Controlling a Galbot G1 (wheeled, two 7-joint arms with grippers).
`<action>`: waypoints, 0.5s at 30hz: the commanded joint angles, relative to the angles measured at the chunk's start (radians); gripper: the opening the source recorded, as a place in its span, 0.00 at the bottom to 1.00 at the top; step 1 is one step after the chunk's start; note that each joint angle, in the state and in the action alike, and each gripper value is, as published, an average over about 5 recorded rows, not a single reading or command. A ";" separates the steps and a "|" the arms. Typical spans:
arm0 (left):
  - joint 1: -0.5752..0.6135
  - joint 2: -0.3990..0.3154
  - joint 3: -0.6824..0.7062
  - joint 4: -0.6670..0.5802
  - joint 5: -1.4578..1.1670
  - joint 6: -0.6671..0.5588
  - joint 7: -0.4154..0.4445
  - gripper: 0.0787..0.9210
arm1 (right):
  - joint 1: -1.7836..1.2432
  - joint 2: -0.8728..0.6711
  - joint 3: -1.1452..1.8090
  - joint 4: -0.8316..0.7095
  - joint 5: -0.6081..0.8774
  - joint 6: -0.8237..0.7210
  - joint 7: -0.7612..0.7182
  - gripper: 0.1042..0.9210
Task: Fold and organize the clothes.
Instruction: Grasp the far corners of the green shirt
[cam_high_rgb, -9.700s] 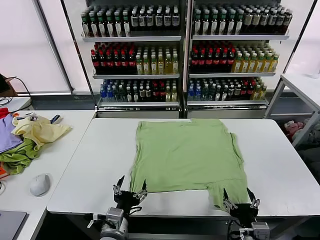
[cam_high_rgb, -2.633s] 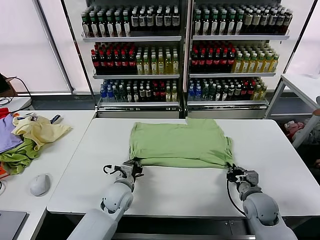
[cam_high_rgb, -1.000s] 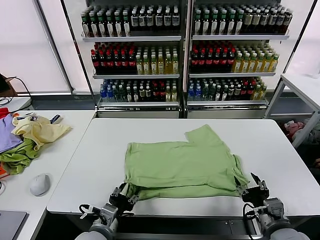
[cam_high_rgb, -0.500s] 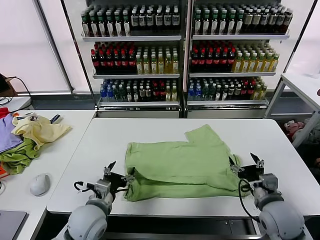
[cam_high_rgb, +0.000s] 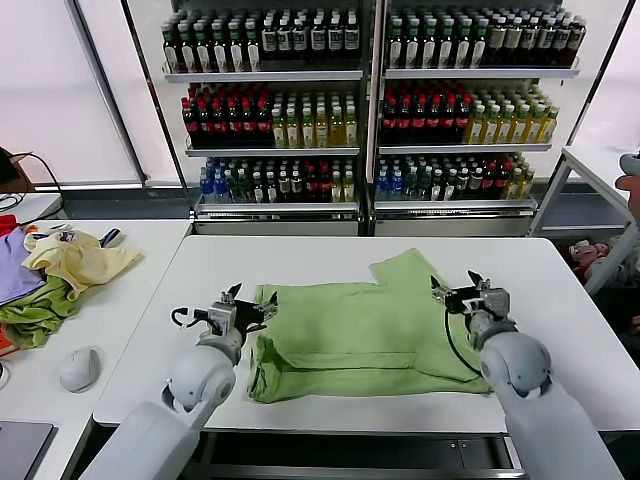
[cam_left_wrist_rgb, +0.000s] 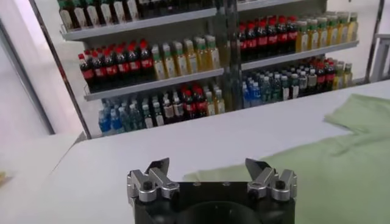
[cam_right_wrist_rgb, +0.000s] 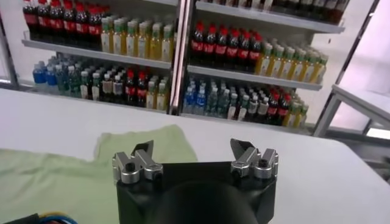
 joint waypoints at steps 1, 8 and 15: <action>-0.208 -0.095 0.081 0.278 -0.025 0.000 -0.006 0.88 | 0.250 0.058 -0.090 -0.302 0.014 -0.004 0.002 0.88; -0.228 -0.118 0.095 0.356 -0.052 0.001 -0.006 0.88 | 0.322 0.110 -0.107 -0.454 -0.015 0.003 -0.008 0.88; -0.240 -0.135 0.095 0.430 -0.075 0.001 -0.010 0.88 | 0.370 0.168 -0.106 -0.587 -0.060 0.024 -0.032 0.88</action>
